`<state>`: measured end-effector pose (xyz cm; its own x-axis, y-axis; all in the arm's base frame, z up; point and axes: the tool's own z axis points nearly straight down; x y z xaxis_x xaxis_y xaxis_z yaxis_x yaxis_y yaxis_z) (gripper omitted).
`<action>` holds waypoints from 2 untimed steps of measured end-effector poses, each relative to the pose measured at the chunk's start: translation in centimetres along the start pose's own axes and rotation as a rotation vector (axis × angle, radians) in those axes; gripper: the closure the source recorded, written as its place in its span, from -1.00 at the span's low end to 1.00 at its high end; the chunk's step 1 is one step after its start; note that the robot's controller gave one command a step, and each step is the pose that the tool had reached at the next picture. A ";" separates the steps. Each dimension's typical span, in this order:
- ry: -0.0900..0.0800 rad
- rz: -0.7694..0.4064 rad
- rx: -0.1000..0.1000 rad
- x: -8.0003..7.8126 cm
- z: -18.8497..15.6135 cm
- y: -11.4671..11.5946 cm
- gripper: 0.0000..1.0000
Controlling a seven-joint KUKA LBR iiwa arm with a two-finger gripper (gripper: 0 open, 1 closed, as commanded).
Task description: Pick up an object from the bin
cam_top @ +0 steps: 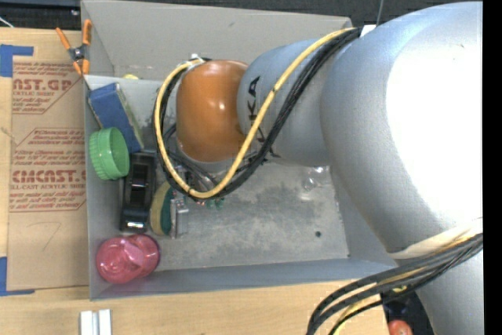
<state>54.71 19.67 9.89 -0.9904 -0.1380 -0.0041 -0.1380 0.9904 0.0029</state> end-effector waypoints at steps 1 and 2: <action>-0.015 -0.069 0.000 1.3 -0.4 -0.1 1.00; -0.012 -0.069 0.000 1.4 -0.4 -0.2 1.00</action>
Offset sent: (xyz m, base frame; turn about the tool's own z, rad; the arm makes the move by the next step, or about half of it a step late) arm 0.0000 0.0000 0.0000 0.0000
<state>53.39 19.30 10.26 -0.9785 -0.2058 -0.0161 -0.2058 0.9786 0.0019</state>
